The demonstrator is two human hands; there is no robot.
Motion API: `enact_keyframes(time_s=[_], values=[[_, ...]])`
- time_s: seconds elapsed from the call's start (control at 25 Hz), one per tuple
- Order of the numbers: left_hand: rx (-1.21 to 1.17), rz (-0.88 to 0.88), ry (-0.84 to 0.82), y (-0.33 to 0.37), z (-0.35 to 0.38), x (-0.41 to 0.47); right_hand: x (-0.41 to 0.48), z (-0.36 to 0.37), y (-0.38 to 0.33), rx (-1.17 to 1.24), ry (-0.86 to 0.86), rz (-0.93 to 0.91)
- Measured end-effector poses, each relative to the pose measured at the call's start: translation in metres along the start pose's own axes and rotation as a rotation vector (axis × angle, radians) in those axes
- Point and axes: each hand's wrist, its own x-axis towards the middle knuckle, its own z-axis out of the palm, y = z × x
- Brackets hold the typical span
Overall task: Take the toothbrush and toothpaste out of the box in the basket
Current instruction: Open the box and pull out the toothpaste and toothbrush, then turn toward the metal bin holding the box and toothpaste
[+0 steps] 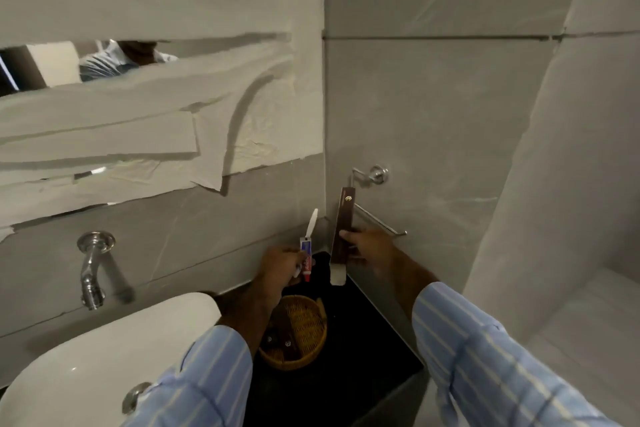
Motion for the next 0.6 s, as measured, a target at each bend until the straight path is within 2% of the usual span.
enact_keyframes(time_s=[0.24,0.44,0.6], values=[[0.239,-0.256,-0.173,-0.061,0.07,-0.021,-0.017,-0.053,0.115,-0.039,-0.004,0.324],[0.447,-0.327,-0.367,-0.131,0.118,-0.04,-0.052,-0.089,0.204,0.004,0.042,0.451],[0.538,-0.403,-0.435,-0.174,0.152,-0.048,-0.078,-0.115,0.262,-0.009,0.094,0.51]])
